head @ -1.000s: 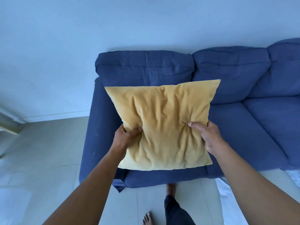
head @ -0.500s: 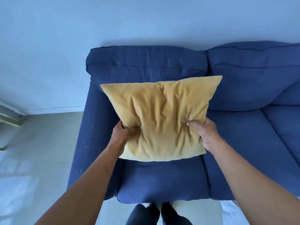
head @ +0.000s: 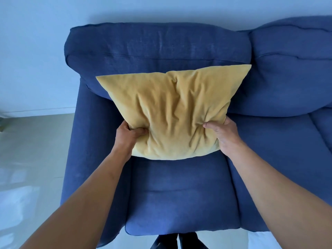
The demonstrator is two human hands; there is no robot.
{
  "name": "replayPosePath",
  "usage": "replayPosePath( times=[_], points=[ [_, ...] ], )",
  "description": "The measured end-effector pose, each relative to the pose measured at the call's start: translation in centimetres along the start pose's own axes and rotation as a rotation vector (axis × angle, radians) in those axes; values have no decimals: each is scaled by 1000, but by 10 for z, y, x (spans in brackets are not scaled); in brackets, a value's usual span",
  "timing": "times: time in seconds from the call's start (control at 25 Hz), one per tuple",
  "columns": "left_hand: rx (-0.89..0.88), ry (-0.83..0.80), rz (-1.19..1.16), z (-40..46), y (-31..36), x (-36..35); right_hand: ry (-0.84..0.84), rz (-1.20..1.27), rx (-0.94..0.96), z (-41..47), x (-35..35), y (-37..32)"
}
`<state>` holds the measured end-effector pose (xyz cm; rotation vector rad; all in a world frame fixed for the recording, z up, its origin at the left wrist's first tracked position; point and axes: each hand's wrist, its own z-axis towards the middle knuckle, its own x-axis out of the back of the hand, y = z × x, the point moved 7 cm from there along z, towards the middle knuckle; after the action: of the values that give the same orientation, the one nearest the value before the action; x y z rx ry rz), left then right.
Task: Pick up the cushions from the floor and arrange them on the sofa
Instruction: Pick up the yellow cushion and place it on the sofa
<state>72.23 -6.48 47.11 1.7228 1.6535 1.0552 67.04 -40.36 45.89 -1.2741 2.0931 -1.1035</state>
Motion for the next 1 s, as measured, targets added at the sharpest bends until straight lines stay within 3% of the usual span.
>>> replayPosePath(
  times=[0.28, 0.56, 0.8, 0.88, 1.0],
  points=[
    [79, -16, 101, 68, -51, -25, 23, -83, -74, 65, -18, 49],
    [50, 89, 109, 57, -38, -2, 55, -69, -25, 53, -10, 34],
    [221, 16, 305, 73, -60, -2, 15, -233, -167, 54, -11, 59],
    [177, 3, 269, 70, -48, -2, 18, -236, -123, 52, -9, 44],
    [63, 60, 19, 71, -9, 21, 74, -111, 25, 45, -4, -6]
  ],
)
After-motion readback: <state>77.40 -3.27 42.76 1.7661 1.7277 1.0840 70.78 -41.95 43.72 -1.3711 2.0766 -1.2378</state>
